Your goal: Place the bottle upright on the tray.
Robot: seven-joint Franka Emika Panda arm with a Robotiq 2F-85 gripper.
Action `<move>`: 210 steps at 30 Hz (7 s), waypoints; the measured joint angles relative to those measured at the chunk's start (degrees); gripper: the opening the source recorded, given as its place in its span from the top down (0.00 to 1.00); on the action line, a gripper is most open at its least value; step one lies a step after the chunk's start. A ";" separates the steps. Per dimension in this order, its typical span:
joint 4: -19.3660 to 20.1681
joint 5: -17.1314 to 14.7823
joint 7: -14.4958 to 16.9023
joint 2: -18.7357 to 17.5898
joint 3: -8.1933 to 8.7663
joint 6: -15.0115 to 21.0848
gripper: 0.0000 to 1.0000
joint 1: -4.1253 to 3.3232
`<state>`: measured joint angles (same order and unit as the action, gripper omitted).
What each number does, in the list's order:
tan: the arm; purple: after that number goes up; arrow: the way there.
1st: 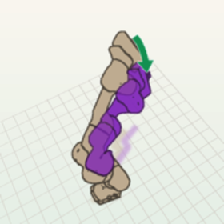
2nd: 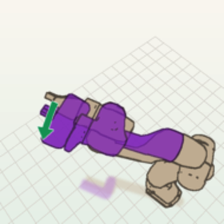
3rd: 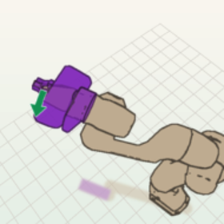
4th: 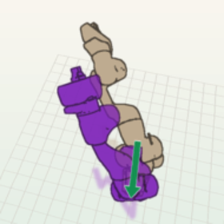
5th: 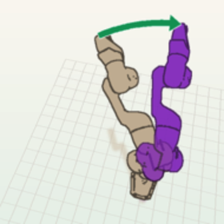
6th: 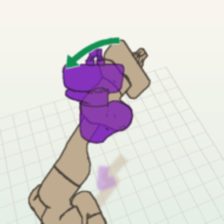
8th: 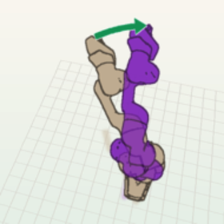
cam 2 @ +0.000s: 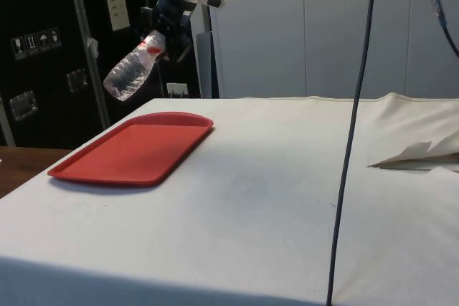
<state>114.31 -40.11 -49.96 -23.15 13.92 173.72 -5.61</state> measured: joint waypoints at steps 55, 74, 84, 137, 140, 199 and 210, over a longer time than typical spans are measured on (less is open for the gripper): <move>-1.09 13.18 0.40 -2.81 -0.06 3.84 1.00 -0.80; -2.46 15.47 -0.11 -4.13 1.83 2.18 1.00 -0.80; -2.98 15.53 -0.11 -4.87 2.64 1.89 1.00 -0.80; -6.82 25.44 -0.17 -9.17 7.10 0.69 1.00 -0.97; -7.05 26.36 -0.17 -9.40 7.39 0.52 1.00 -0.97; -15.47 46.70 -10.83 -13.92 12.32 -10.43 1.00 -1.66; -15.47 46.64 -11.40 -13.92 12.03 -10.60 1.00 -1.60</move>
<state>98.84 6.53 -61.36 -37.07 25.95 163.12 -7.22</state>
